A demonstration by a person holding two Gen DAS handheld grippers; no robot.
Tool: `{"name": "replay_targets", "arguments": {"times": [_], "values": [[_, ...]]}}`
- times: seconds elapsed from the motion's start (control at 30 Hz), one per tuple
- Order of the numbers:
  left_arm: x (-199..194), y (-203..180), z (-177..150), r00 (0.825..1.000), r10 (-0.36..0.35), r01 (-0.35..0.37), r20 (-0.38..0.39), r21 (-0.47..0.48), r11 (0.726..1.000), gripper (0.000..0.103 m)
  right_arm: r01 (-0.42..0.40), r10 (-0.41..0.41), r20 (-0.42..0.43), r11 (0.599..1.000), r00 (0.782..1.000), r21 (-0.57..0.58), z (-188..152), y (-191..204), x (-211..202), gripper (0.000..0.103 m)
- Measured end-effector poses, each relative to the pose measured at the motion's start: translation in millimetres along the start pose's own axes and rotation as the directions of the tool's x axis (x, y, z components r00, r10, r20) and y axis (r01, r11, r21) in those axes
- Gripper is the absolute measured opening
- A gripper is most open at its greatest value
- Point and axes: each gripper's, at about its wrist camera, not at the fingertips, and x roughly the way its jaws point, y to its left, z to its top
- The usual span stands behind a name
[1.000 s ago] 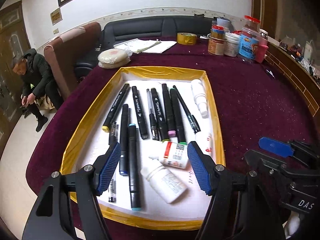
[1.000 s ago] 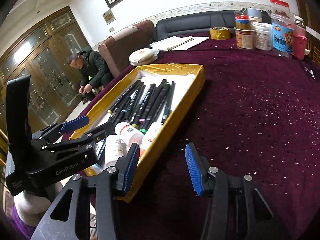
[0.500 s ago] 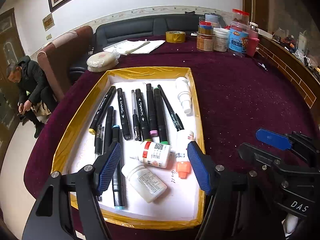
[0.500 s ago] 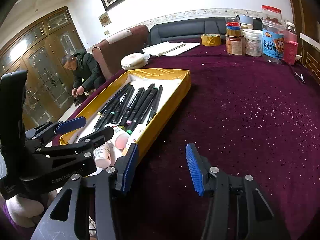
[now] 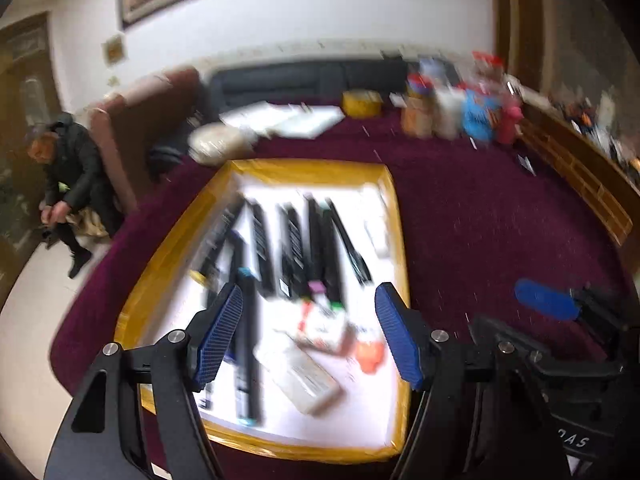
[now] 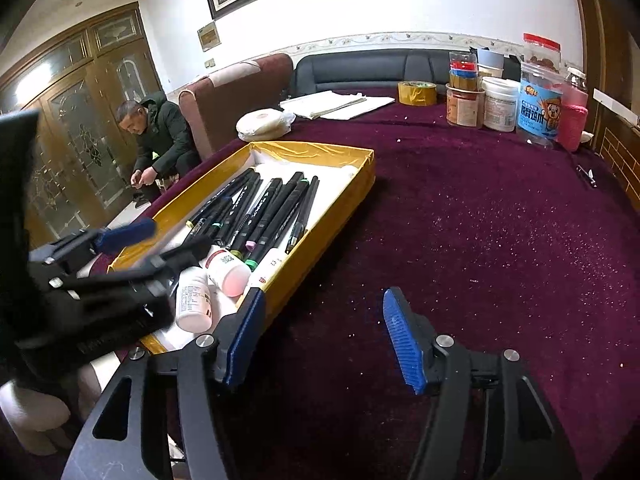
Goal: Organize rigid objects
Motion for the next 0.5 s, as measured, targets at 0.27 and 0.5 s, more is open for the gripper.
{"name": "replay_targets", "arguments": {"times": [0.27,0.5], "values": [[-78,37,19,0.91,0.224,-0.166,0.349,-0.189,0.968,0.103,0.082,-0.071,0.167,0.995,0.983,-0.062,14,16,-31,0.056],[-87,58,40,0.909,0.11,0.017,0.402,-0.299,0.954,0.103,0.265,-0.252,0.463,0.964,0.85,0.039,26,31,-64,0.102]]}}
